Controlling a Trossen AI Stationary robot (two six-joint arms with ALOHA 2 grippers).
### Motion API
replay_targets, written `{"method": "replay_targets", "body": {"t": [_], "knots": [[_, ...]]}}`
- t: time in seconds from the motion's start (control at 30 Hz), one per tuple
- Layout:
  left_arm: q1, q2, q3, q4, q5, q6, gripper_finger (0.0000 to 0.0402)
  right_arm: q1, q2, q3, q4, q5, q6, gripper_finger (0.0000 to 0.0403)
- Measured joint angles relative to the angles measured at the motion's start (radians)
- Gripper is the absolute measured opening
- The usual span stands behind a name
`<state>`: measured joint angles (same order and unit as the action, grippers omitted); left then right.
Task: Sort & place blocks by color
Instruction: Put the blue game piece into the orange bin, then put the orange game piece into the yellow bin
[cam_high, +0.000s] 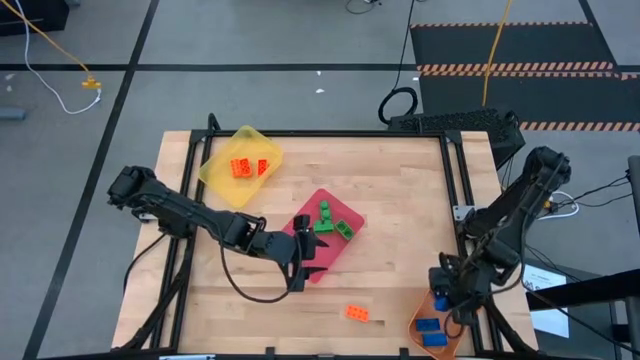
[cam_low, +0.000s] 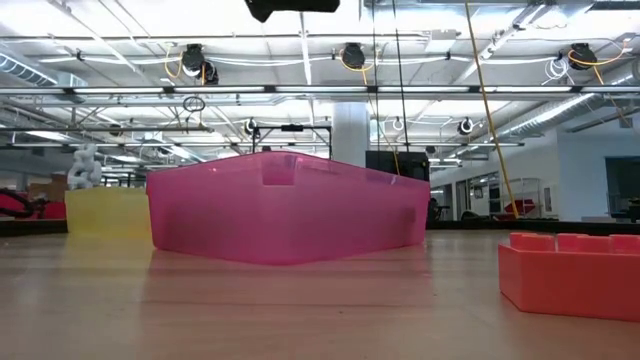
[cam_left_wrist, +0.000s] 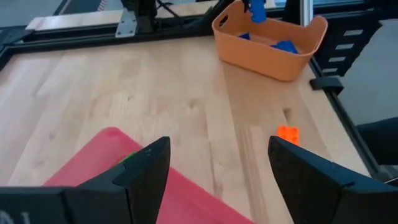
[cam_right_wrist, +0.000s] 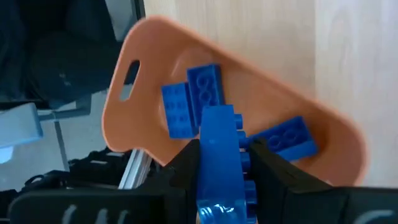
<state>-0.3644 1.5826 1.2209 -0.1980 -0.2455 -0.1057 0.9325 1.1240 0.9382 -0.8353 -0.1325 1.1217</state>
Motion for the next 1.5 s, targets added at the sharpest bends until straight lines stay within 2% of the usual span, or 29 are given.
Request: {"method": "replay_targets", "body": {"t": [0.33,0.43,0.57,0.83,0.97,1.23,1.33,1.5], "knots": [[-0.025,0.000,0.000,-0.007,-0.002,-0.032,0.0271,0.080,0.069,0.000,-0.010,-0.002,0.129,0.0089],[-0.035,0.006,0.000,0.026,-0.062,-0.064,0.0271,0.091,0.082,0.000,-0.012,0.000,0.182,0.0097],[-0.046,0.032,0.000,0.110,-0.145,-0.081,0.0271,0.103,0.090,0.000,0.001,-0.001,0.269,0.0131],[-0.055,0.061,0.000,0.144,-0.148,-0.091,0.0271,0.110,0.089,0.000,0.006,0.003,0.333,0.0213],[-0.067,0.061,0.000,0.142,-0.147,-0.090,0.0271,0.110,0.089,0.000,0.025,0.008,0.332,0.0235],[-0.090,0.061,0.000,0.141,-0.146,-0.049,0.0271,0.097,0.063,0.000,0.254,0.167,0.224,0.0238],[-0.090,0.061,0.000,0.142,-0.147,-0.050,0.0271,0.073,0.061,0.000,0.322,0.211,0.167,0.0238],[-0.084,0.061,0.000,0.142,-0.148,-0.049,0.0271,-0.011,0.075,0.000,0.407,0.216,0.016,0.0238]]}}
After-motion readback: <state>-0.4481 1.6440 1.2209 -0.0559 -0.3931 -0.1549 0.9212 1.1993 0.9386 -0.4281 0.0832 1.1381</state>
